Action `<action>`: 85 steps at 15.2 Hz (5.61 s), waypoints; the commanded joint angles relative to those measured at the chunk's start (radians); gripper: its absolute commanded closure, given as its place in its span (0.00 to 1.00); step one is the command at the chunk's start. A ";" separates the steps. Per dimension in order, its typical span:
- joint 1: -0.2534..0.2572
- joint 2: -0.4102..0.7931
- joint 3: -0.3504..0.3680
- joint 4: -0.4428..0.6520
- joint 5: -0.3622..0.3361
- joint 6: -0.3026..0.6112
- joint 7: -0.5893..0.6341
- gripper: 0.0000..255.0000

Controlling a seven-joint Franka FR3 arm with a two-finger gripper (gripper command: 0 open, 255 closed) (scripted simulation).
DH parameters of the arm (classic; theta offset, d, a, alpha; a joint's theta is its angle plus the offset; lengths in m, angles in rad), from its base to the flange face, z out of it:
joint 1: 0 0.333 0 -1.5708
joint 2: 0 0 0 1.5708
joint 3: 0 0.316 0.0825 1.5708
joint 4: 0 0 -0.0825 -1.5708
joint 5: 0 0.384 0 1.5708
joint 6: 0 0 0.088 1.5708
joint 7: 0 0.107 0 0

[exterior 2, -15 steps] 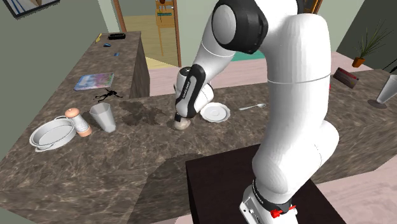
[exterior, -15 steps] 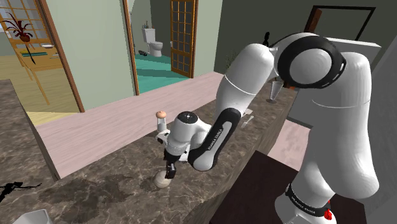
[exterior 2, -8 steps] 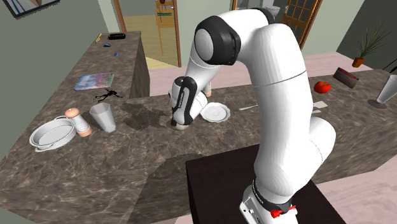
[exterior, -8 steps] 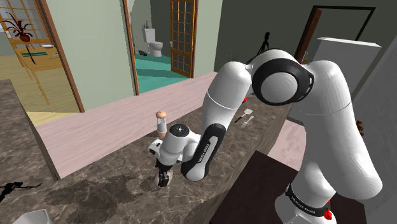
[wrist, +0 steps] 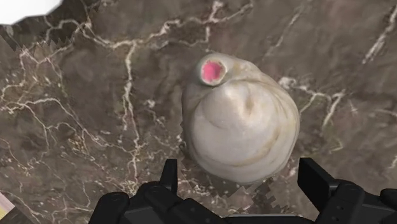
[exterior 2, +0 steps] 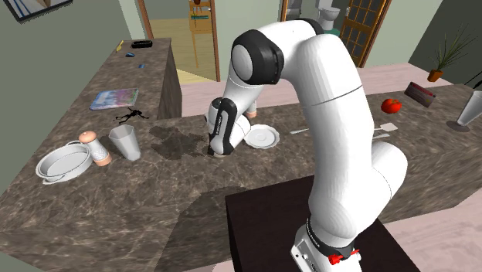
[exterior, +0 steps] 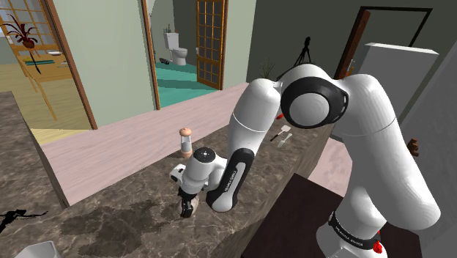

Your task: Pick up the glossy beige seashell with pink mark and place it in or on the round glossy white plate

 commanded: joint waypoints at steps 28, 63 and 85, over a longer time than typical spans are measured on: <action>0.322 -0.092 -0.267 -0.032 0.047 -0.309 0.303 0.00; 0.388 -0.081 -0.330 -0.014 0.057 -0.447 0.412 1.00; 0.496 0.217 -0.386 0.391 0.510 -0.777 1.290 0.00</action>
